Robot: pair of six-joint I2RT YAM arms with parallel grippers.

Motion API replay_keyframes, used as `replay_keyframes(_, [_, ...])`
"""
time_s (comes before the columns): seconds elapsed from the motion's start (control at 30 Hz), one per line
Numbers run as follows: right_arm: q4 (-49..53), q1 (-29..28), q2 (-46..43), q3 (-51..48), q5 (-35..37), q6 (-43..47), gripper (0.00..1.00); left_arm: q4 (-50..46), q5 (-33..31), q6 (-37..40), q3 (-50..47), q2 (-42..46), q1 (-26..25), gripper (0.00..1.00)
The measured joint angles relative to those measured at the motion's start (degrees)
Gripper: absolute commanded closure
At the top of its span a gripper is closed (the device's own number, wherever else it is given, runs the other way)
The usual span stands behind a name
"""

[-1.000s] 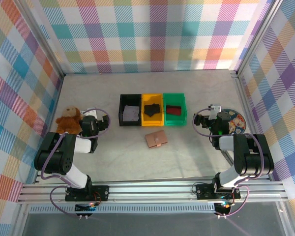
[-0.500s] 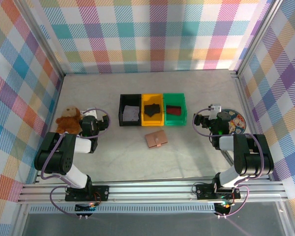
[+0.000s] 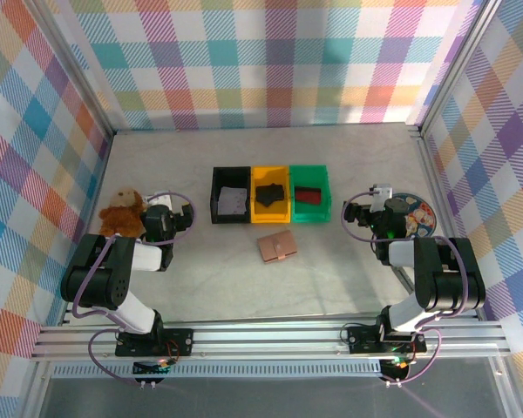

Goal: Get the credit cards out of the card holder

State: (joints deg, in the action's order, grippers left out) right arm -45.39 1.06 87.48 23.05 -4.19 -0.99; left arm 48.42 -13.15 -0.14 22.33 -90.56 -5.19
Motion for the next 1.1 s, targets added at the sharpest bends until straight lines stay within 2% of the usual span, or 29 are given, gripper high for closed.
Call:
replay_keyframes(0.1, [3.4, -0.3, -1.0, 0.9, 0.7, 0.0, 0.01, -1.0, -0.3, 0.0, 0.1, 0.4, 0.0, 0.00])
replay_keyframes(0.2, [12.8, -0.7, -5.8, 4.8, 1.5, 0.0, 0.01, -9.3, -2.1, -0.2, 3.1, 3.9, 0.0, 0.00])
replay_keyframes(0.37, [24.0, -1.4, -17.5, 11.8, 1.8, -4.8, 0.01, -23.2, -3.1, -4.0, 12.2, 14.8, 0.0, 0.00])
replay_keyframes(0.53, [37.1, -1.5, -23.2, 22.8, -3.6, -17.5, 0.01, -41.9, 1.3, -17.2, 28.4, 20.9, 0.0, 0.00])
replay_keyframes(0.63, [39.6, -1.5, -25.6, 23.6, -11.3, -24.3, 0.01, -51.4, 7.3, -22.4, 36.5, 20.6, 0.0, 0.00])
replay_keyframes(0.7, [42.9, -1.7, -25.7, 24.2, -14.7, -27.5, 0.01, -54.4, 10.9, -25.9, 37.1, 21.4, 0.0, 0.00])
replay_keyframes(0.8, [54.4, -2.7, -23.6, 28.8, -15.6, -29.2, 0.01, -60.3, 15.1, -29.9, 35.1, 23.3, -0.1, 0.00])
replay_keyframes(0.9, [61.1, -6.3, -24.1, 31.3, -13.0, -28.5, 0.01, -65.4, 16.3, -31.6, 32.9, 25.6, -2.2, 0.00])
replay_keyframes(1.1, [71.7, -23.0, -28.6, 31.8, -2.4, -27.7, 0.01, -74.1, 13.0, -32.5, 28.7, 34.0, -14.1, 0.00])
